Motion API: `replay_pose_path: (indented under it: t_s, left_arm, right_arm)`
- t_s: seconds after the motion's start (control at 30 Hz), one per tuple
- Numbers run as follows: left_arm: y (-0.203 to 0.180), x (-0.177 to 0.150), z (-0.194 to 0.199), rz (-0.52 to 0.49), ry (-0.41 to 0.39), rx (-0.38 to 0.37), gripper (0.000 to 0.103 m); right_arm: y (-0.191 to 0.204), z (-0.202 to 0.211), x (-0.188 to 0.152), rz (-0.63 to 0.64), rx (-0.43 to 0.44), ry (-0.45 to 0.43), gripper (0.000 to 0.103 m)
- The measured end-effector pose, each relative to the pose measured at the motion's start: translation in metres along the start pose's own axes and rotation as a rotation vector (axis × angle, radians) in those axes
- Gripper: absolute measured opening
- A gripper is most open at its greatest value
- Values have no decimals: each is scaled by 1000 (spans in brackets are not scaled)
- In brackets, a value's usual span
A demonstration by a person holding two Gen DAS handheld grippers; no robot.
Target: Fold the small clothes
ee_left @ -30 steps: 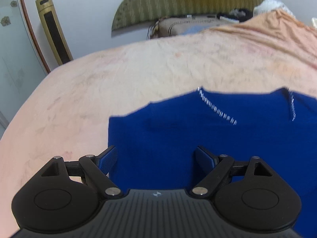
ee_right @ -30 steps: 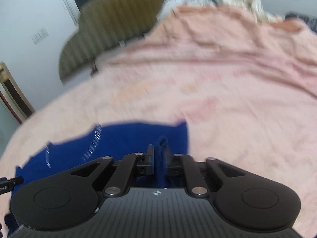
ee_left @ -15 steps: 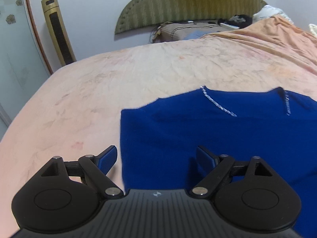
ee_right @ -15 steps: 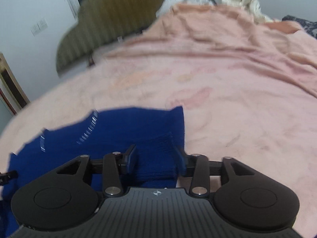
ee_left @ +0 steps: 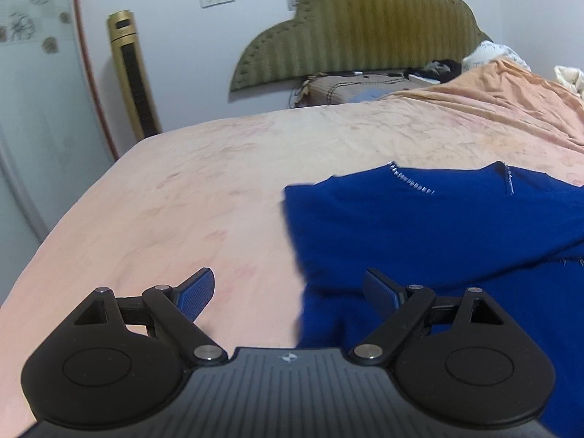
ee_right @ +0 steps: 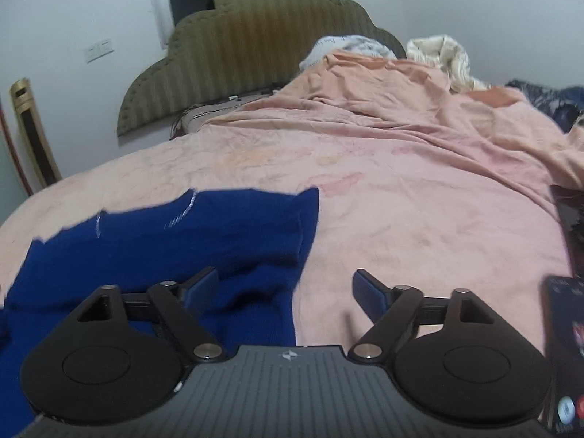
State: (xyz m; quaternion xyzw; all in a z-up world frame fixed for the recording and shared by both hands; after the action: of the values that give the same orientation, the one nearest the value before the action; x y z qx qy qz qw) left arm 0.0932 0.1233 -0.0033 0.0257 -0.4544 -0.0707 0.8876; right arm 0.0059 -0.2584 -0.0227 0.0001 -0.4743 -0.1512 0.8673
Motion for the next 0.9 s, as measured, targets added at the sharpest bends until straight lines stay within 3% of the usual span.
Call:
replay_pose_path:
  t_s: [0.13, 0.23, 0.3, 0.4, 0.5, 0.57, 0.63, 0.7, 0.83, 0.9]
  left_arm:
    - [7, -29, 19, 8, 51, -91, 89]
    - [-1, -45, 24, 41, 41, -135, 89]
    - [-6, -46, 24, 46, 5, -132, 89]
    - [-16, -42, 26, -8, -47, -50, 89]
    - [-23, -44, 34, -45, -73, -159, 89]
    - [-34, -52, 34, -97, -57, -175, 89]
    - [-46, -59, 34, -208, -39, -82, 89]
    - [-44, -64, 40, -240, -60, -5, 89]
    - [-26, -64, 57, -130, -53, -70, 89]
    - [-28, -68, 62, -121, -14, -106, 89]
  right_arm:
    - [9, 26, -33, 52, 18, 9, 84]
    - [11, 43, -49, 59, 9, -5, 85]
    - [13, 46, -52, 36, 32, -15, 85]
    - [24, 47, -54, 46, 48, -21, 85]
    - [35, 52, -60, 68, 60, -24, 84]
    - [41, 56, -66, 106, 32, -33, 85]
    - [45, 59, -71, 155, -10, -45, 85]
    - [42, 60, -72, 154, -33, -43, 84]
    - [25, 70, -65, 182, -132, -108, 84]
    - [17, 72, -60, 201, -173, -133, 84]
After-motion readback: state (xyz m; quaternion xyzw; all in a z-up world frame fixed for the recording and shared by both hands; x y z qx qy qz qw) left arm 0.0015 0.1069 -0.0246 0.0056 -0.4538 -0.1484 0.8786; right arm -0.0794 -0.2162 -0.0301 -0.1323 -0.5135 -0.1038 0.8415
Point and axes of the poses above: each gripper's, at about its wrist camera, not at the fingertips, and z roughly against the way its jaws point, y to its left, x to its top, the point moved 3 cm from there along -z, roughly the way its jaws point, and after that the axes turned 3 degrees about -x, right-handed, at the moved point
